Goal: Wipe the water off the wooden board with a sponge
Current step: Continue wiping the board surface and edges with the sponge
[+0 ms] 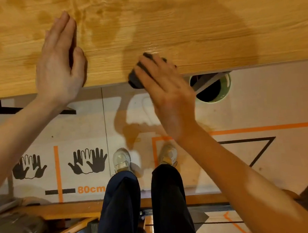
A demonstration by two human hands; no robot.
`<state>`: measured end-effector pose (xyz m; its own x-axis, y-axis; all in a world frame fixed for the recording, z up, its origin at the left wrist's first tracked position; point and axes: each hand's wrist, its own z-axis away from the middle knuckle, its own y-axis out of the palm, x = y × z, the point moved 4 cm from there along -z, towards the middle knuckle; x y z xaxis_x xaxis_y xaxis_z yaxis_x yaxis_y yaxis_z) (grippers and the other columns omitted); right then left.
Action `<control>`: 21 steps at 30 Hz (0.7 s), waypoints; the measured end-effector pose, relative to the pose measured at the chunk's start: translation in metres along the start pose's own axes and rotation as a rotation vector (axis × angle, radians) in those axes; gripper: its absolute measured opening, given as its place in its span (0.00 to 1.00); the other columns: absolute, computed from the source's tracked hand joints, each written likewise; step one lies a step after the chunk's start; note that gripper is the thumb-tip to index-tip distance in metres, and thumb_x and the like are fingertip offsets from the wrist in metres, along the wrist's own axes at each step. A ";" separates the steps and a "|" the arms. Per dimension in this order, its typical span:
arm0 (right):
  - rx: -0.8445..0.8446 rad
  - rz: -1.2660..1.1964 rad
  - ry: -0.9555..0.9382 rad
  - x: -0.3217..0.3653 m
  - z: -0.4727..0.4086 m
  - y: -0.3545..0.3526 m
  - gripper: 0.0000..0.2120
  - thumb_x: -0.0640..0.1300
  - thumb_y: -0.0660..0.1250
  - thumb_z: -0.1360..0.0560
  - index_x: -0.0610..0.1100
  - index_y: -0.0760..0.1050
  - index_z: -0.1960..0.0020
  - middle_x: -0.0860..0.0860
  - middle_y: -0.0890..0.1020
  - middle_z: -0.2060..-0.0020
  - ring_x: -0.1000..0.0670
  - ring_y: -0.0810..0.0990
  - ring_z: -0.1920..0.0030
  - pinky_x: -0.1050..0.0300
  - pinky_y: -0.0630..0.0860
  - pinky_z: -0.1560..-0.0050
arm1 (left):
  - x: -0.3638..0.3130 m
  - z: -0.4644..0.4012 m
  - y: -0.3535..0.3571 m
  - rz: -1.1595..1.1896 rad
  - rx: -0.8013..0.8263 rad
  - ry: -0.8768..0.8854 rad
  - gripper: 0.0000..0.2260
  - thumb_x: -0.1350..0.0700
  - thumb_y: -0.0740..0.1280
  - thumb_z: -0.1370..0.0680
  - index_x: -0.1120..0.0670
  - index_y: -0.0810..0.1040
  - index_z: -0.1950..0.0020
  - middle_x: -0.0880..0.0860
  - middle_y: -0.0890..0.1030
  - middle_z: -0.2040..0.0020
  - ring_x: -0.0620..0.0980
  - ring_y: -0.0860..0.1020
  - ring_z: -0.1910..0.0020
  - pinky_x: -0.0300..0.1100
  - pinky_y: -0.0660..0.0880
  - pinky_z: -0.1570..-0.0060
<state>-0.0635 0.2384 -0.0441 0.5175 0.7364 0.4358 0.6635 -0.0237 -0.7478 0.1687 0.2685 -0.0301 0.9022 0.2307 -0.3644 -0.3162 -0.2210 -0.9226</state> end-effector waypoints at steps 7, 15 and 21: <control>0.152 0.036 -0.050 -0.057 0.011 -0.043 0.22 0.29 0.68 0.25 0.39 0.74 0.32 0.42 0.74 0.32 0.42 0.72 0.30 0.41 0.69 0.31 | 0.002 0.000 0.000 0.037 0.020 -0.002 0.24 0.53 0.53 0.14 0.60 0.60 0.19 0.58 0.60 0.18 0.56 0.57 0.18 0.56 0.55 0.20; 0.138 0.075 0.192 -0.071 0.020 -0.062 0.21 0.36 0.65 0.20 0.36 0.68 0.29 0.38 0.68 0.29 0.38 0.64 0.26 0.37 0.59 0.26 | 0.003 -0.001 0.000 0.033 0.016 -0.027 0.25 0.51 0.53 0.14 0.60 0.60 0.19 0.56 0.59 0.18 0.53 0.55 0.18 0.53 0.54 0.20; 0.162 0.134 0.043 0.041 -0.013 0.021 0.24 0.34 0.70 0.24 0.39 0.71 0.30 0.41 0.71 0.30 0.39 0.68 0.28 0.44 0.60 0.26 | 0.005 -0.001 0.000 0.012 0.050 0.018 0.26 0.50 0.52 0.14 0.61 0.58 0.18 0.58 0.57 0.17 0.55 0.53 0.18 0.50 0.49 0.19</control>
<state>-0.0209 0.2594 -0.0356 0.6200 0.7046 0.3453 0.4937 -0.0083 -0.8696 0.1733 0.2683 -0.0317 0.9032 0.2112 -0.3737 -0.3408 -0.1762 -0.9235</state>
